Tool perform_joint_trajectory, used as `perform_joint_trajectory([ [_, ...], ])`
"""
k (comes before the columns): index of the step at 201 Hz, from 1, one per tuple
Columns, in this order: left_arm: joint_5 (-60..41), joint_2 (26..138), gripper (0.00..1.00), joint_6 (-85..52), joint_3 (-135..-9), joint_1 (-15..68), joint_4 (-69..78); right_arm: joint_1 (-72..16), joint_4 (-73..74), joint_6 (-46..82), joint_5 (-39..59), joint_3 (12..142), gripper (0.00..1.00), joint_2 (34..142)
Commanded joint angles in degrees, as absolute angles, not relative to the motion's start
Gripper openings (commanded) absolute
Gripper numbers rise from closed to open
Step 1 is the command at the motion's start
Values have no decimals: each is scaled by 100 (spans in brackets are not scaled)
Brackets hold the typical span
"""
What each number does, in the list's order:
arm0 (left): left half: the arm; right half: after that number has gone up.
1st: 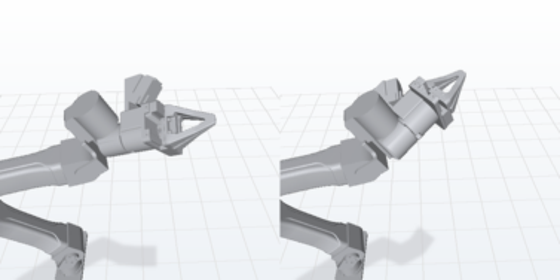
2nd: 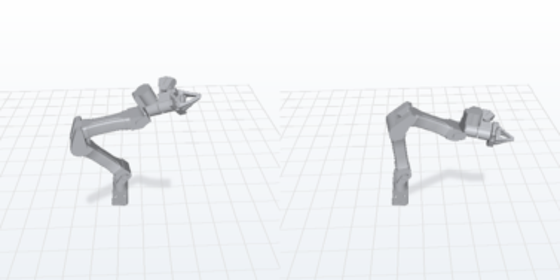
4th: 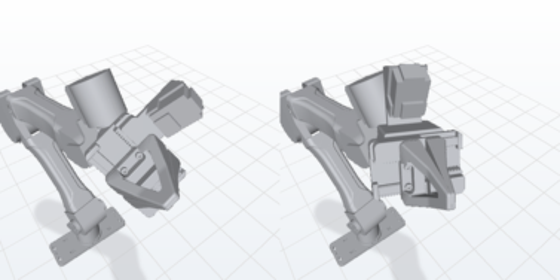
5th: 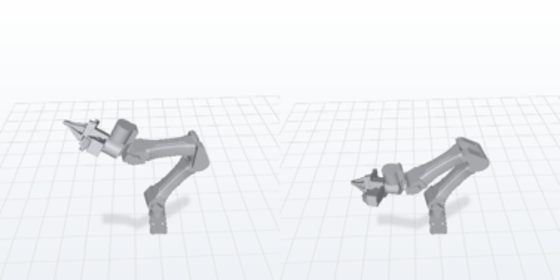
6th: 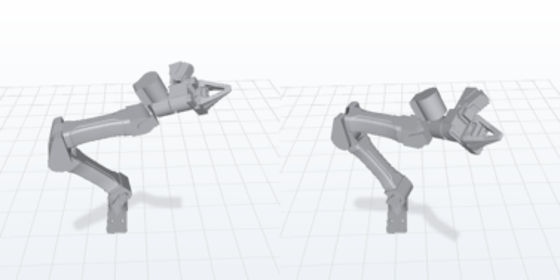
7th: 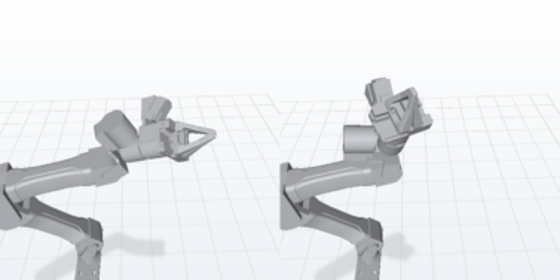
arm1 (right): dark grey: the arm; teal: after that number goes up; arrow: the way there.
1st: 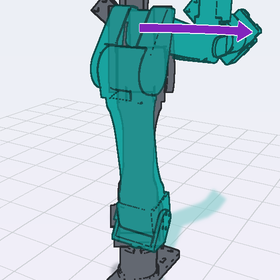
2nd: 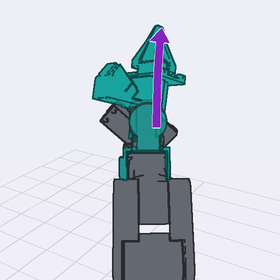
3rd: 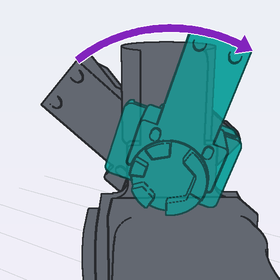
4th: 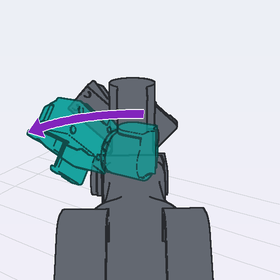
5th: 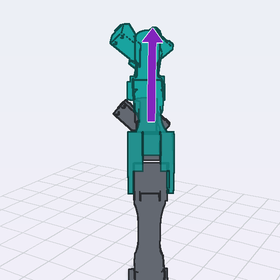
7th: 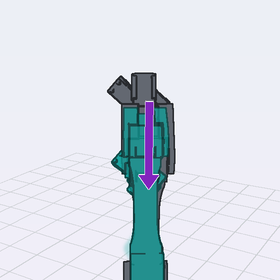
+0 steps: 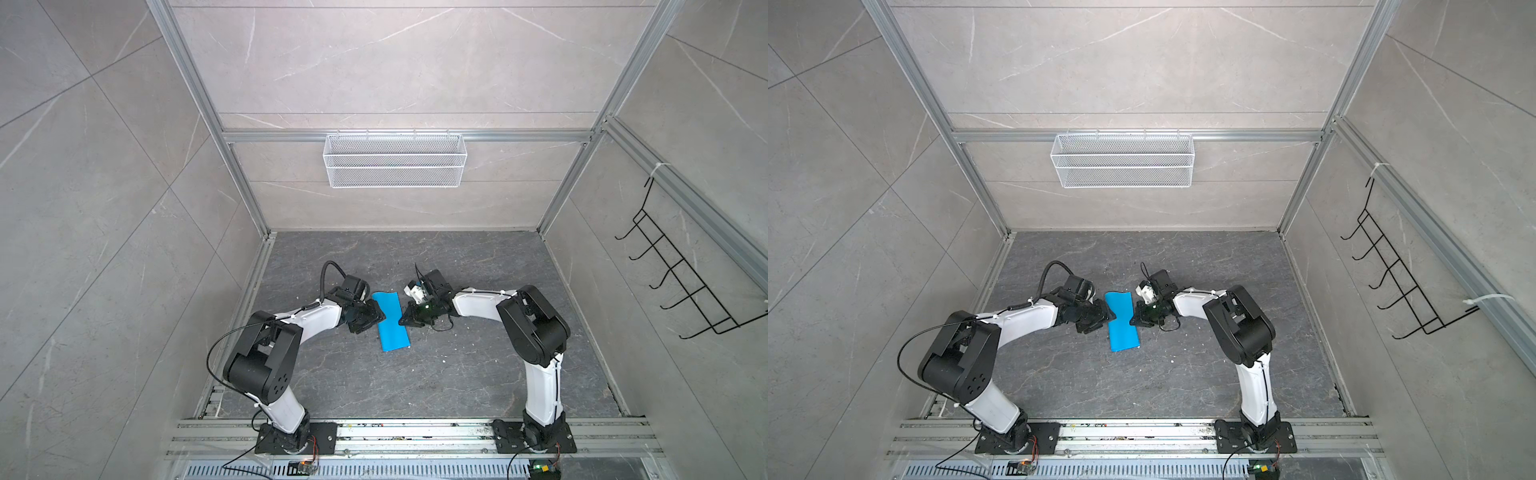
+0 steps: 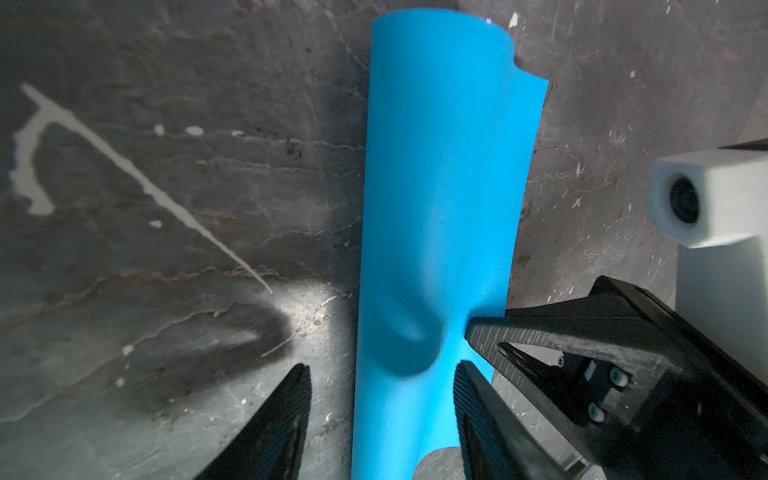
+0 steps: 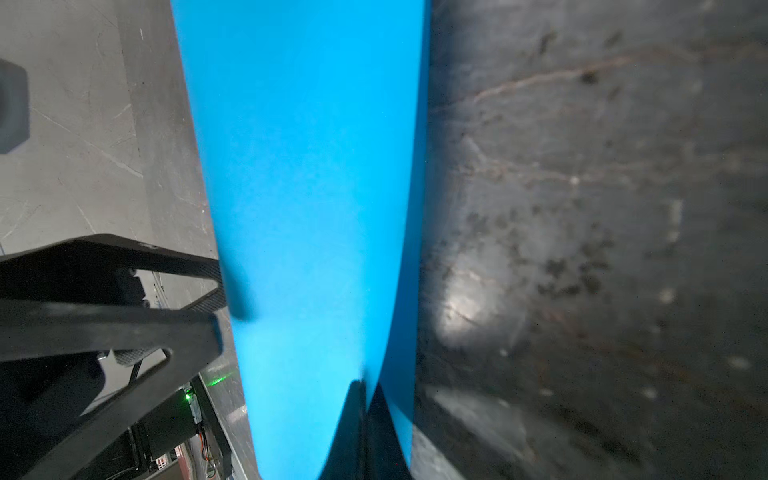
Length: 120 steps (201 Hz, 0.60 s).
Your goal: Fold a paper plane with a square sheet of paper (pick it up from the middle)
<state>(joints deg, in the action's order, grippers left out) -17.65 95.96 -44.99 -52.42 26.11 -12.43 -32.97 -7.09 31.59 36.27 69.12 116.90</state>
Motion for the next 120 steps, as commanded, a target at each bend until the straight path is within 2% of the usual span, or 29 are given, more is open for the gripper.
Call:
perform_joint_trajectory([
  [1,-1963,9721,55,-4307,-5480,2596,-1253,-3305,-911,3002,3722,7066,1,11865],
  [120,-1896,10035,40,-4340,-5524,2597,-1229,-3300,-1046,2939,3788,7211,7,12076],
])
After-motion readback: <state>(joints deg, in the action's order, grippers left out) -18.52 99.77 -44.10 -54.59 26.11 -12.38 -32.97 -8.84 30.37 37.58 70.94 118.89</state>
